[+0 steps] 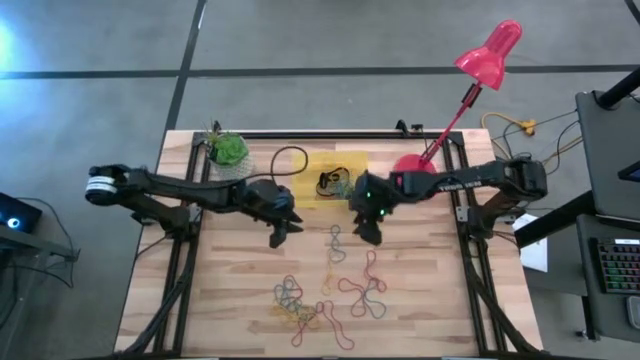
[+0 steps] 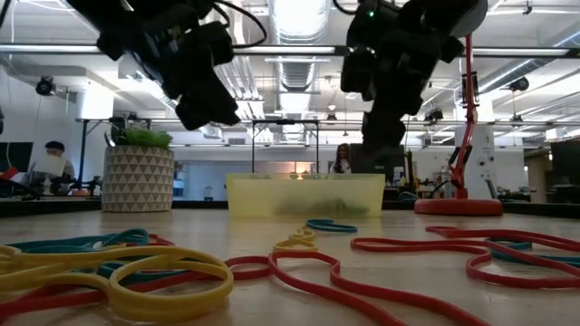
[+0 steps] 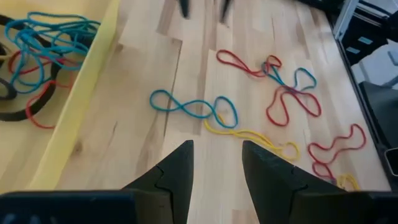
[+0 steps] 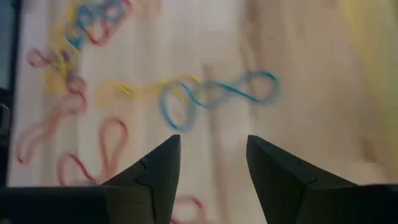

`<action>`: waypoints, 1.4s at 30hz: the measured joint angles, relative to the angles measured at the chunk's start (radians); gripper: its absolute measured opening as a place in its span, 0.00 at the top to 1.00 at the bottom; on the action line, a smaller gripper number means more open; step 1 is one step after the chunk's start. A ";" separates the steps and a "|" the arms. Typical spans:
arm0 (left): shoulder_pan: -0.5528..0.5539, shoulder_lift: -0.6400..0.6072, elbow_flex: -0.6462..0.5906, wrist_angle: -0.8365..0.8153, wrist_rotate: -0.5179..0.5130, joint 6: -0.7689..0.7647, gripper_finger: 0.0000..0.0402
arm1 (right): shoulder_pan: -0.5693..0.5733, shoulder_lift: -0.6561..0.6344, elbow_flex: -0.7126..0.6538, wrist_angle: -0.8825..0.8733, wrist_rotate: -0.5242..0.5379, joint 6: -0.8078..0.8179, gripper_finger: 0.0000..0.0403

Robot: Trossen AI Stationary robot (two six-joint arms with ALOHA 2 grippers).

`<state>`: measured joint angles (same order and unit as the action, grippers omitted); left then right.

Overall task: Pick and place rubber bands into bin
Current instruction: Put the blue rubber band into the yellow bin

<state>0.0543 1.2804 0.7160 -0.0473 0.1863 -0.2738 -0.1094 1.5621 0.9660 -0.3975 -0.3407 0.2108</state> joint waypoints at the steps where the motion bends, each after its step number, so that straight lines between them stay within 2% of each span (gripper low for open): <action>1: -0.002 0.014 0.001 0.013 0.000 -0.001 0.70 | 0.021 0.004 -0.015 0.053 0.002 0.033 0.58; 3: -0.004 0.033 0.003 0.041 0.000 -0.001 0.70 | 0.059 0.022 -0.038 0.161 0.021 0.108 0.58; 5: -0.004 0.037 0.004 0.049 0.000 -0.001 0.70 | 0.091 0.053 -0.043 0.213 0.089 0.173 0.58; 9: -0.004 0.026 -0.001 0.046 0.000 -0.001 0.70 | 0.126 0.110 -0.026 0.200 0.253 0.256 0.60; 13: -0.005 -0.008 -0.003 0.041 0.000 0.009 0.70 | 0.131 0.146 -0.011 0.199 0.334 0.344 0.64; 19: -0.005 -0.043 -0.004 0.026 -0.005 0.027 0.70 | 0.150 0.203 0.020 0.193 0.347 0.458 0.68; 26: -0.005 -0.084 -0.011 -0.016 -0.009 0.054 0.70 | 0.195 0.293 0.099 0.184 0.349 0.490 0.73; 33: -0.004 -0.106 -0.021 -0.015 -0.011 0.064 0.70 | 0.201 0.374 0.194 0.044 0.449 0.497 0.77; 42: -0.005 -0.126 -0.038 -0.016 -0.012 0.056 0.70 | 0.211 0.454 0.270 0.032 0.423 0.500 0.74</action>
<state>0.0498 1.1541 0.6781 -0.0634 0.1747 -0.2181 0.1020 2.0164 1.2364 -0.3658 0.0819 0.7107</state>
